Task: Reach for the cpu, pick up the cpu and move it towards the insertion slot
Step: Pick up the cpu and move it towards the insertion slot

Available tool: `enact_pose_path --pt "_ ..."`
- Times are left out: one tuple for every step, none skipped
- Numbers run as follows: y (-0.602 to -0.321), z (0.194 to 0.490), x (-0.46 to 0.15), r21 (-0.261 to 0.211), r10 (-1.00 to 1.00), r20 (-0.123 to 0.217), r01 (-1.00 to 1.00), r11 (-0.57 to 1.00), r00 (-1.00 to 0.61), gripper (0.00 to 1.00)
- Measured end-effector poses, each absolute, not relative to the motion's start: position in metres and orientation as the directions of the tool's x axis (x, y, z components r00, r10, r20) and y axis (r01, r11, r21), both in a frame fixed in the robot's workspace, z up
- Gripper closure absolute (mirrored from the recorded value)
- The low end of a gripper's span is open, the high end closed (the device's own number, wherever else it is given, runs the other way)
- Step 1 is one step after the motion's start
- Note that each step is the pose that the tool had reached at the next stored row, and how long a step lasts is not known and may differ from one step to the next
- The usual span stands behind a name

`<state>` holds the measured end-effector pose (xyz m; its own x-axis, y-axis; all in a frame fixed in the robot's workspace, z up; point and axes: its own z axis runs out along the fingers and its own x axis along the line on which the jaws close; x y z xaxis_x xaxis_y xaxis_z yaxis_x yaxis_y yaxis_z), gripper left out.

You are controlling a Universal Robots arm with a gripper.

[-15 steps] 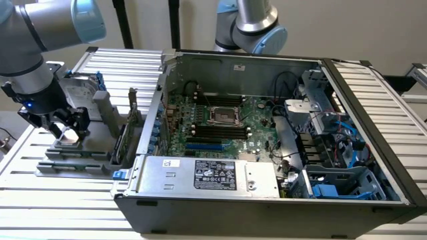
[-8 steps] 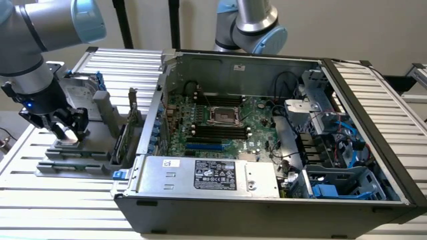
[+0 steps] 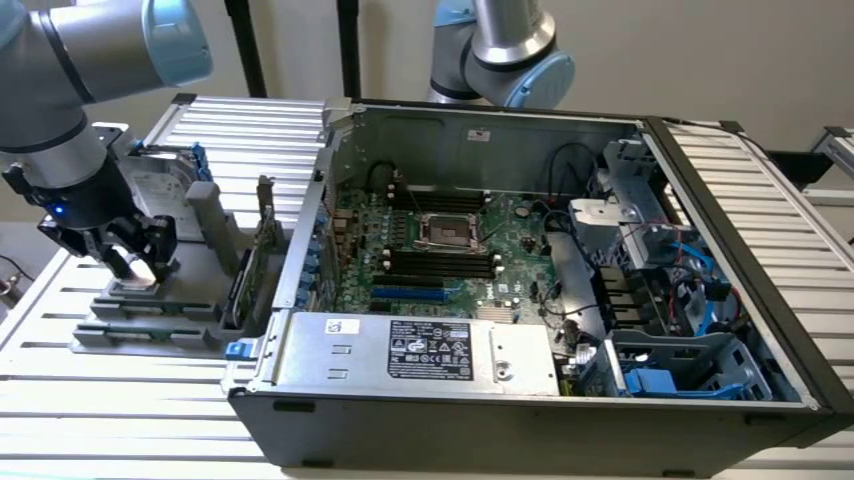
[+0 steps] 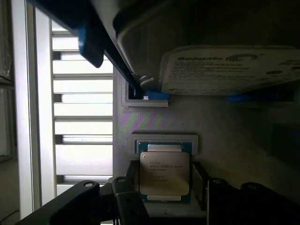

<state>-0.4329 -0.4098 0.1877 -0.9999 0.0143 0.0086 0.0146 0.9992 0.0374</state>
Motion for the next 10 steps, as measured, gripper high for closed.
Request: enact_pose_path --pt "-0.4098 0.1877 -0.4329 0.037 0.014 0.009 0.015 0.999 -1.000 0.44" --pt "-0.4098 0.1877 -0.4329 0.037 0.014 0.009 0.015 0.999 -1.000 0.44" --pt "-0.4098 0.1877 -0.4329 0.037 0.014 0.009 0.015 0.999 -1.000 0.44" --pt "-0.4098 0.1877 -0.4329 0.037 0.014 0.009 0.015 0.999 -1.000 0.44" --pt "-0.4098 0.1877 -0.4329 0.037 0.014 0.009 0.015 0.999 -1.000 0.44" --pt "-0.4098 0.1877 -0.4329 0.037 0.014 0.009 0.015 0.999 -1.000 0.44" --pt "-0.4098 0.1877 -0.4329 0.037 0.014 0.009 0.015 0.999 -1.000 0.42" --pt "-0.4098 0.1877 -0.4329 0.037 0.014 0.009 0.015 0.999 -1.000 0.42" --pt "-0.4098 0.1877 -0.4329 0.037 0.014 0.009 0.015 0.999 -1.000 0.42" --pt "-0.4098 0.1877 -0.4329 0.037 0.014 0.009 0.015 0.999 -1.000 0.36"
